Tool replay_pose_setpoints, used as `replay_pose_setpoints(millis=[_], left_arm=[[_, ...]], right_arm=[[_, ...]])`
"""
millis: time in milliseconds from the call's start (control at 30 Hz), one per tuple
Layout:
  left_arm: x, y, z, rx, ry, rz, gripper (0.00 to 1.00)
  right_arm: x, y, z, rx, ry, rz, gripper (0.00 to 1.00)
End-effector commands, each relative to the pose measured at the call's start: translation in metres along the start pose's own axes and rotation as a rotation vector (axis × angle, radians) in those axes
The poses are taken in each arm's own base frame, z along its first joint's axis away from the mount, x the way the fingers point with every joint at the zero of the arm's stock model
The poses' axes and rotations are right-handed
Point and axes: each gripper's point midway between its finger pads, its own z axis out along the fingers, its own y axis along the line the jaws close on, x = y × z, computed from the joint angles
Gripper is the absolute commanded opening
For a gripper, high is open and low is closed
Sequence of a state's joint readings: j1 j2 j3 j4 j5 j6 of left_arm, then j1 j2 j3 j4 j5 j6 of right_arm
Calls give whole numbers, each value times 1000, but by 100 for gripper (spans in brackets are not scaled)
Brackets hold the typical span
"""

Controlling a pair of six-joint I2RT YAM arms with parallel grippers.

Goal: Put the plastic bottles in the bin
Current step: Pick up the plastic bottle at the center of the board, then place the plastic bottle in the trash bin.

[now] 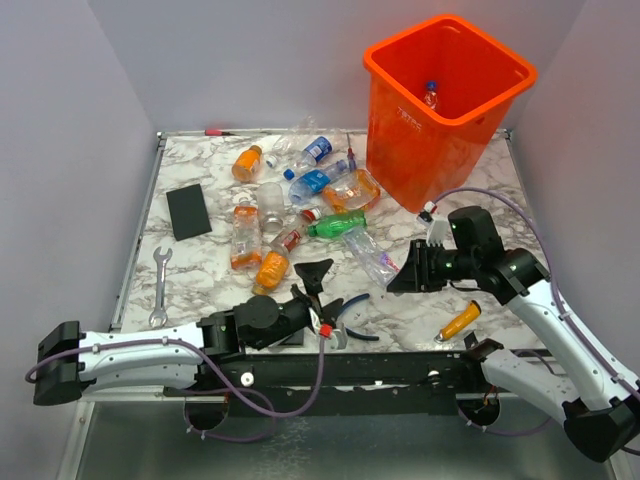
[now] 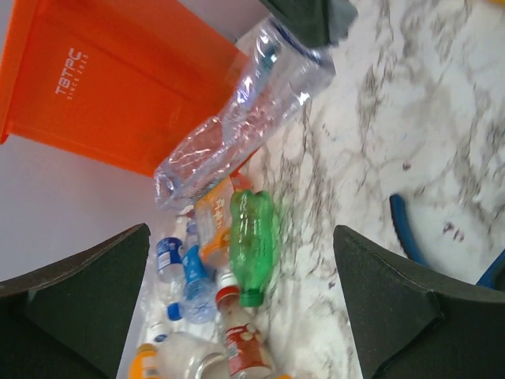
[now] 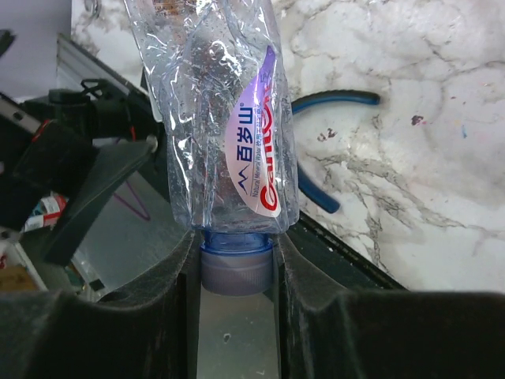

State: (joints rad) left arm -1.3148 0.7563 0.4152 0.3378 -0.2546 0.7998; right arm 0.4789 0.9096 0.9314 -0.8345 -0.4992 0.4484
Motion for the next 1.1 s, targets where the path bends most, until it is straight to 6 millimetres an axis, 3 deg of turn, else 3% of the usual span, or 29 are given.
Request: replay_pose_setpoints(millis=[0,367,667,900,1067], left_arm=[[18,0,9,59,126,353,99],[-1,11,39,62,118,528,99],[-5,2,59,77,105,555,99],[1,-3,78,41,128,571,84],[0,2,81,10,140,550,66]], right_arm=[[17,18,-11,-94,72,-31,0],[19,22,-9,-127,54,-13,0],[18,31,-8,-165,57,-21,0],[17,40,-13,-185,47,-34,0],[16,47,-17,-221,30,-58,0]])
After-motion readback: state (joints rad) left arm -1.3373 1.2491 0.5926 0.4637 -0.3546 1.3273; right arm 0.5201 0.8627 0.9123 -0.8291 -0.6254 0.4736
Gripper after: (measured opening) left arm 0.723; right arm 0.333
